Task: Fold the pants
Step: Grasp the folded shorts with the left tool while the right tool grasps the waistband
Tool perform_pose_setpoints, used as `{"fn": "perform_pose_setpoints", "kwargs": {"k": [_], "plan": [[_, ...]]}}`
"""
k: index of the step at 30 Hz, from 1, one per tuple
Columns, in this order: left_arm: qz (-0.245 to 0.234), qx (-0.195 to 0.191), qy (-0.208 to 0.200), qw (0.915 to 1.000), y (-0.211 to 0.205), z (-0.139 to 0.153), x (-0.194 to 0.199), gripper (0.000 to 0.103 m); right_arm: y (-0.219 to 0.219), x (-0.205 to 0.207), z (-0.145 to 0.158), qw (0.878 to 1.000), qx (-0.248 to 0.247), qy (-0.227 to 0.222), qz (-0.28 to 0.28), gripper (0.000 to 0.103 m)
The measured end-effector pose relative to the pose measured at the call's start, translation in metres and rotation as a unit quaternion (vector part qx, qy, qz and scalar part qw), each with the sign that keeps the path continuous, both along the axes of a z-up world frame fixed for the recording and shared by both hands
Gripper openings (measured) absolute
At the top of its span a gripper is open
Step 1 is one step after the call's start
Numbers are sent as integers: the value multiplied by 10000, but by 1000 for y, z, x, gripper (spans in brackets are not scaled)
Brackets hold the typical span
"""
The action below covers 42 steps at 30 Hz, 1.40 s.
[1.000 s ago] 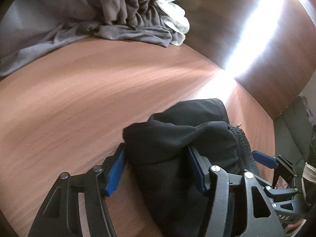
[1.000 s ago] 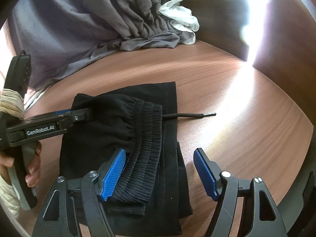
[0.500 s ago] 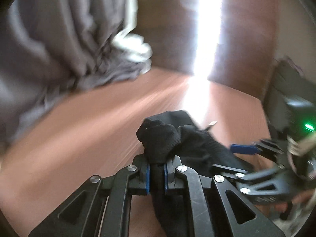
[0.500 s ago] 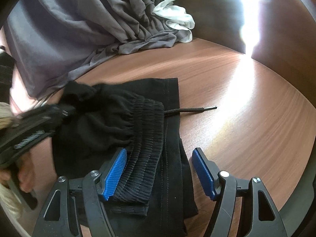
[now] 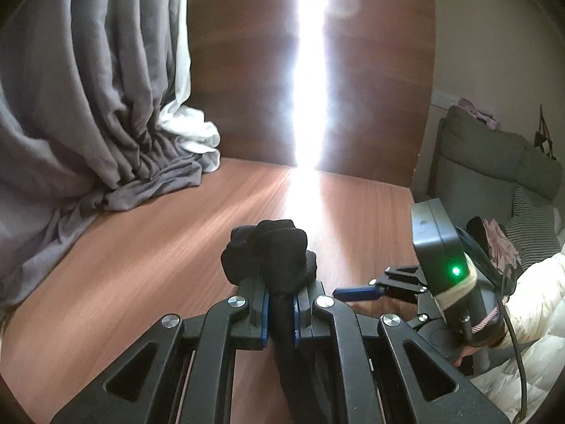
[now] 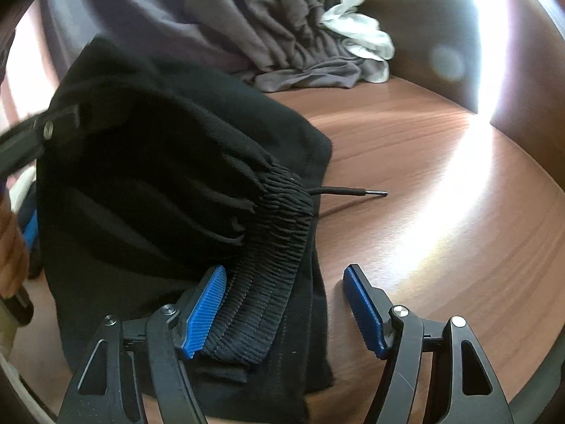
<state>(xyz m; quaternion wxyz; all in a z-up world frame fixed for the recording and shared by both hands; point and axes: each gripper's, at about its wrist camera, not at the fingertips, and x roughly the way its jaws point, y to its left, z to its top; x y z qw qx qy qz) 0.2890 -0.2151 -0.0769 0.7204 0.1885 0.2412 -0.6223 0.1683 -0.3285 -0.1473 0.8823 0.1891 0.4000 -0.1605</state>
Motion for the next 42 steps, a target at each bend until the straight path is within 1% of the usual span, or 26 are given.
{"fn": "perform_pose_setpoints", "kwargs": {"k": [2, 3, 4, 6, 7, 8, 10, 11, 13, 16, 18, 19, 21, 22, 23, 24, 25, 26, 30, 33, 34, 35, 36, 39, 42], "plan": [[157, 110, -58, 9998, 5, -5, 2, 11, 5, 3, 0, 9999, 44, -19, 128, 48], [249, 138, -12, 9996, 8, -6, 5, 11, 9, 5, 0, 9998, -19, 20, 203, 47], [373, 156, 71, 9992, 12, -6, 8, 11, 13, 7, 2, 9995, -106, 54, 278, 41], [581, 200, 153, 9980, 19, -10, 13, 11, 14, 12, 3, 9993, -21, 126, 363, 40], [709, 241, 185, 9970, 22, -13, 15, 11, 12, 13, 3, 9991, 88, 142, 380, 37], [815, 290, 205, 9960, 24, -17, 16, 11, 11, 15, 2, 9989, 173, 141, 418, 33], [1052, 414, 207, 9934, 28, -24, 19, 11, 11, 17, 3, 9985, 257, 159, 452, 30], [1174, 466, 204, 9918, 31, -28, 21, 11, 13, 18, 4, 9986, 233, 187, 442, 27], [1454, 610, 246, 9872, 36, -36, 27, 11, 19, 20, 9, 9986, 36, 273, 442, 22], [1700, 711, 314, 9824, 44, -42, 29, 11, 31, 23, 14, 9974, -359, 384, 503, 21], [1846, 769, 318, 9793, 49, -45, 28, 11, 34, 26, 14, 9970, -329, 409, 571, 22], [1914, 829, 302, 9775, 52, -48, 27, 11, 32, 27, 13, 9972, -282, 398, 560, 28], [2007, 875, 320, 9752, 57, -51, 23, 11, 33, 25, 13, 9974, -307, 396, 518, 33], [2076, 894, 353, 9735, 59, -52, 21, 11, 34, 23, 14, 9976, -349, 389, 465, 41], [2121, 896, 399, 9723, 61, -52, 19, 11, 35, 21, 16, 9973, -449, 409, 409, 52], [2171, 879, 456, 9711, 64, -53, 16, 11, 37, 18, 17, 9968, -565, 473, 319, 55], [2214, 844, 527, 9701, 67, -52, 13, 11, 38, 15, 18, 9967, -582, 511, 253, 57], [2231, 836, 529, 9698, 68, -52, 11, 11, 39, 11, 19, 9973, -497, 517, 177, 57], [2195, 799, 572, 9706, 72, -50, 2, 11, 41, -1, 20, 9972, -185, 611, -381, 57], [2150, 837, 488, 9718, 72, -51, 0, 11, 48, -5, 19, 9957, -290, 659, -574, 57], [2161, 836, 520, 9714, 74, -52, 0, 11, 51, -6, 20, 9950, -370, 680, -630, 59], [2164, 820, 579, 9711, 75, -53, 1, 11, 55, -7, 21, 9938, -460, 731, -693, 64], [2181, 806, 598, 9708, 76, -53, 1, 11, 58, -8, 21, 9924, -528, 794, -783, 66], [2192, 806, 554, 9708, 76, -56, 1, 11, 65, -13, 20, 9901, -515, 855, -989, 66], [2145, 777, 595, 9718, 78, -59, 0, 11, 71, -17, 20, 9879, -514, 889, -1163, 66]]}}
